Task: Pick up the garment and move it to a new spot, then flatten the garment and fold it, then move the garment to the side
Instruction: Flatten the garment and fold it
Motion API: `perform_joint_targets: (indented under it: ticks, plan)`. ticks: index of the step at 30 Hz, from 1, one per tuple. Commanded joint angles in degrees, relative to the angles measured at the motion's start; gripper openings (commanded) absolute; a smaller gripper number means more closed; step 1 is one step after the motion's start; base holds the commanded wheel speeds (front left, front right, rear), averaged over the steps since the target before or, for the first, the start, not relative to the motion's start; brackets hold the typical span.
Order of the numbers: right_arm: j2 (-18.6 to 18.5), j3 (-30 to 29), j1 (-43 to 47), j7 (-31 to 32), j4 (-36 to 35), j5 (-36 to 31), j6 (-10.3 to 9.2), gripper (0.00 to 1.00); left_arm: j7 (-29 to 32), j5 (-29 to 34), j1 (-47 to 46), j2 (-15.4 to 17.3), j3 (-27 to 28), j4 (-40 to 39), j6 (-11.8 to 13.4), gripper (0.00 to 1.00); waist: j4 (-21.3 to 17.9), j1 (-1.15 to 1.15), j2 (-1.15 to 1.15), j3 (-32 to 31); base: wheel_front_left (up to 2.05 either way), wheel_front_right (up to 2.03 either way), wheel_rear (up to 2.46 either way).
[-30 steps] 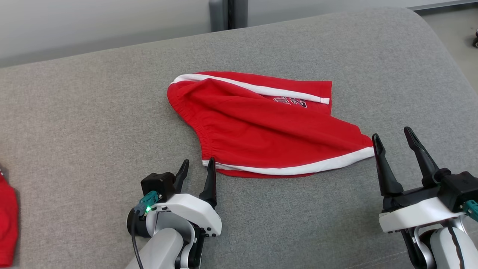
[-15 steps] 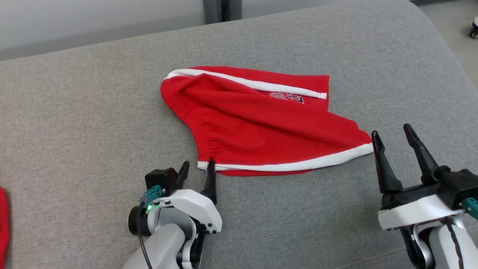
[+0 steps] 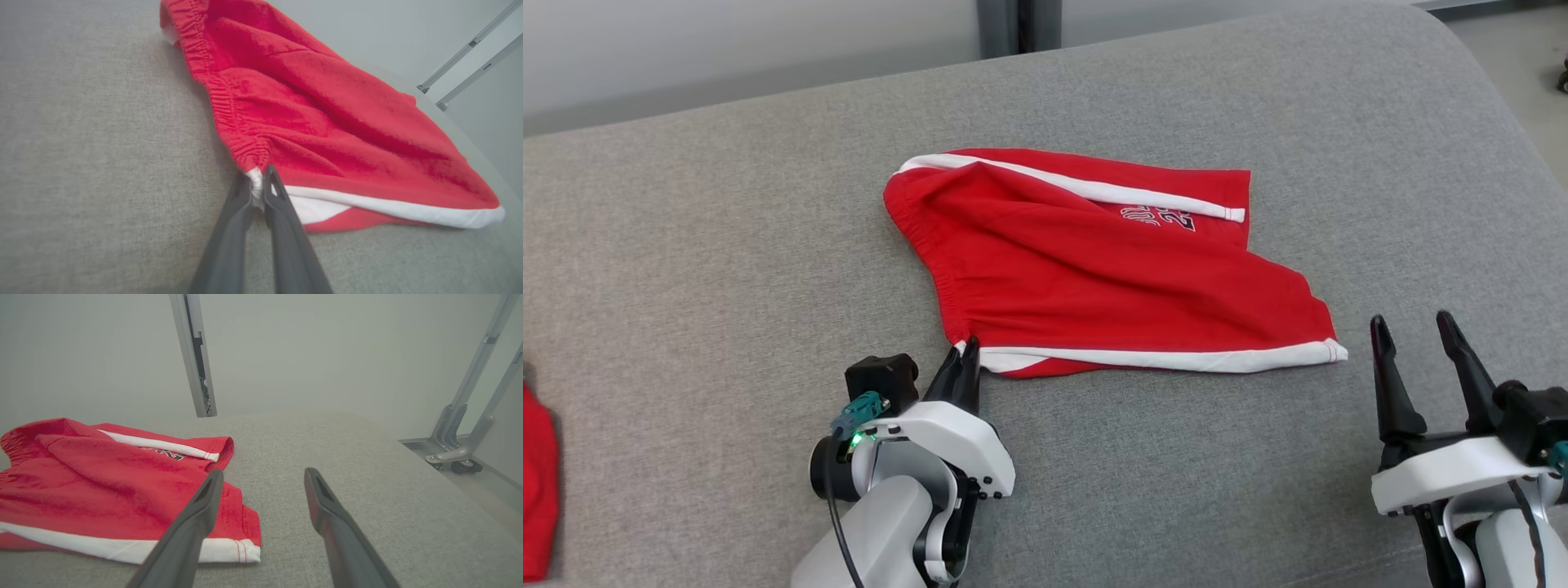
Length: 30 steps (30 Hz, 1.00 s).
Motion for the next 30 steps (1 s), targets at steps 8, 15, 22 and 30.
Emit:
perform_joint_targets:
  ticks: [8,15,22,30]
  plan:
    - [2.0,-1.4,-2.5,-0.1,12.1,7.9,-0.02,1.00,0.0,2.2,2.5,0.3,0.5,-2.5,-0.4,0.00,2.0,0.00,0.00,-1.3,0.00,0.00,0.00]
    - [2.7,0.4,-5.8,-0.1,19.8,16.3,-0.02,1.00,0.0,3.0,3.5,0.4,-0.6,-3.5,-0.6,0.00,3.0,0.00,0.00,-1.7,0.00,0.00,0.00]
    - [2.5,2.3,-8.0,-0.1,24.4,18.8,-0.02,1.00,0.0,3.3,3.3,0.4,-1.4,-4.2,-0.6,0.00,3.7,0.00,0.00,-1.7,0.00,0.00,0.00]
    - [2.1,3.8,-10.2,-0.1,28.8,21.5,-0.02,1.00,0.0,3.5,3.2,0.3,-1.8,-4.8,-0.6,0.00,4.1,0.00,0.00,-1.5,0.00,0.00,0.00]
